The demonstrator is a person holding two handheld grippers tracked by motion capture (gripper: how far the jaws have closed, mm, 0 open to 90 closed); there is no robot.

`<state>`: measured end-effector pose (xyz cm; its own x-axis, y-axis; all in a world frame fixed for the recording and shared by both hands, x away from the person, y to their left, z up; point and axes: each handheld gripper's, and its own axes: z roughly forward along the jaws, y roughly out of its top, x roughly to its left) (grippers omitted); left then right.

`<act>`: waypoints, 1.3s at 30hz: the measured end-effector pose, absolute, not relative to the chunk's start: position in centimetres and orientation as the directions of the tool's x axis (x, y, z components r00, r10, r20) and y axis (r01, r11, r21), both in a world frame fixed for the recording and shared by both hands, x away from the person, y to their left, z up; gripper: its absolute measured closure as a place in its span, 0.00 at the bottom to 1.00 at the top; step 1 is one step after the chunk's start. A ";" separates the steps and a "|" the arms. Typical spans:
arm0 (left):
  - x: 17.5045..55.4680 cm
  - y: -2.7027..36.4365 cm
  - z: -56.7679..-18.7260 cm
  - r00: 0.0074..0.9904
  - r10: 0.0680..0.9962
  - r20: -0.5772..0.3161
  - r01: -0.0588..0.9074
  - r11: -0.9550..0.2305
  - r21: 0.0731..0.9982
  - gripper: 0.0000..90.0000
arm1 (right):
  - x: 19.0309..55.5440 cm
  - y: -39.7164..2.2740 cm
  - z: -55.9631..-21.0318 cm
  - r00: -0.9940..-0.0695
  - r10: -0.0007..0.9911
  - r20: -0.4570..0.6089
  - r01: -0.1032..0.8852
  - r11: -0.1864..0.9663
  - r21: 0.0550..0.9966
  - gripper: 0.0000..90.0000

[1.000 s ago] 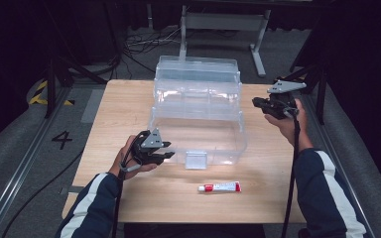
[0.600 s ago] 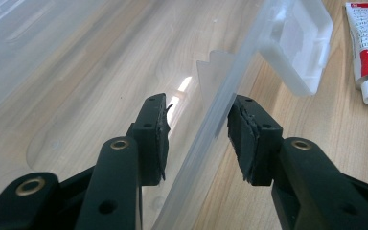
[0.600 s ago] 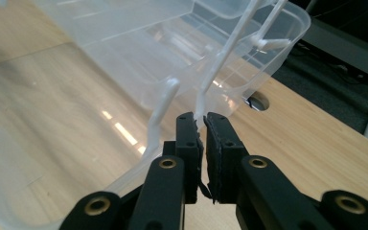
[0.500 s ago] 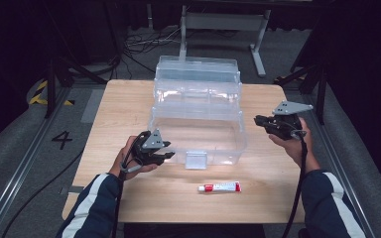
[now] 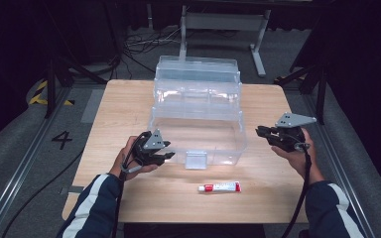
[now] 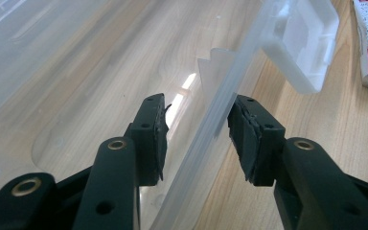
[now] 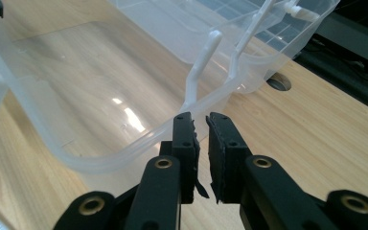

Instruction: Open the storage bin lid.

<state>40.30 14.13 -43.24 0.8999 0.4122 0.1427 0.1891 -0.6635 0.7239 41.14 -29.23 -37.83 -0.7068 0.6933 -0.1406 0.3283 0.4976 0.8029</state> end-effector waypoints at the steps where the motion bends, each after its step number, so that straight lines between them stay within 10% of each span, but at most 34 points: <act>1: 40.3 14.1 -43.2 0.899 0.411 0.147 0.187 -0.667 0.721 0.64 | 40.9 -29.3 -37.9 -0.709 0.692 -0.139 0.329 0.499 0.802 0.90; 39: 40.0 13.8 -43.3 0.891 0.414 0.186 0.171 -0.685 0.708 0.62 | 35.3 -25.2 -41.4 -0.878 0.467 -0.101 0.294 0.694 0.657 0.68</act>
<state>40.04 13.84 -43.33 0.8910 0.4142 0.1861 0.1706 -0.6851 0.7082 35.35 -25.17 -41.44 -0.8784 0.4673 -0.1006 0.2943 0.6945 0.6566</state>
